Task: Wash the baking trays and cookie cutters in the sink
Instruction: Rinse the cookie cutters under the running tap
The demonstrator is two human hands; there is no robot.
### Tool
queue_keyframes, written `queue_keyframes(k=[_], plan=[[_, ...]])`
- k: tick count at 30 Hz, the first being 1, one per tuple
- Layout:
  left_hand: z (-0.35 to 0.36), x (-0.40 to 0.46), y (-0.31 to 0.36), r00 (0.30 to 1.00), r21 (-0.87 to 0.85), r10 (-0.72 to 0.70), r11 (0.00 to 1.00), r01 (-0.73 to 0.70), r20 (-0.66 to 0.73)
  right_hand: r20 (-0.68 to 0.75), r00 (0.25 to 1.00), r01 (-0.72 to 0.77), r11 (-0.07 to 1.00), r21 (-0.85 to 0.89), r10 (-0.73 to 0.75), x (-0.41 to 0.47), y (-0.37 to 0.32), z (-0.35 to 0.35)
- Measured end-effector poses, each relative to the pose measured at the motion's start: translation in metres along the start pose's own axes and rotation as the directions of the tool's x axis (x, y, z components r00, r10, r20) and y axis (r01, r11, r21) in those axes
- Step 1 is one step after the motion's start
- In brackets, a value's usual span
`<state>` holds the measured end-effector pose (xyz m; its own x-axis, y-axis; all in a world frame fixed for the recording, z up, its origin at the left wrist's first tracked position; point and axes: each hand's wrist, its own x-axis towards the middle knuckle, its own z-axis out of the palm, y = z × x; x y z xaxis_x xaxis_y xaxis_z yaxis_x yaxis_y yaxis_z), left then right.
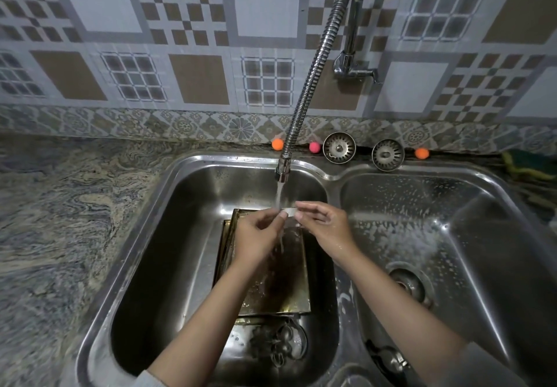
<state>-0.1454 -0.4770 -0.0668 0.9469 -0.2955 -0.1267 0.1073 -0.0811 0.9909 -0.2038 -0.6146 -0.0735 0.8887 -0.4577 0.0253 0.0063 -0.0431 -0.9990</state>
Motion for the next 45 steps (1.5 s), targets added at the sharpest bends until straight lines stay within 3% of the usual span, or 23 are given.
queue_keyframes(k=[17,31,45], plan=[[-0.029,0.008,0.007,0.996,0.008,-0.051,0.999,0.052,-0.072,0.046,0.997,0.066,0.997,0.027,-0.068,0.009,0.006,0.031],[0.000,0.020,0.010,0.975,-0.049,-0.194,0.978,0.200,0.108,0.014,1.000,-0.006,1.000,0.012,0.006,0.011,0.005,-0.003],[-0.038,0.020,0.018,0.986,-0.008,-0.167,0.986,0.167,-0.012,0.067,0.998,-0.006,1.000,0.016,0.005,0.020,0.008,0.035]])
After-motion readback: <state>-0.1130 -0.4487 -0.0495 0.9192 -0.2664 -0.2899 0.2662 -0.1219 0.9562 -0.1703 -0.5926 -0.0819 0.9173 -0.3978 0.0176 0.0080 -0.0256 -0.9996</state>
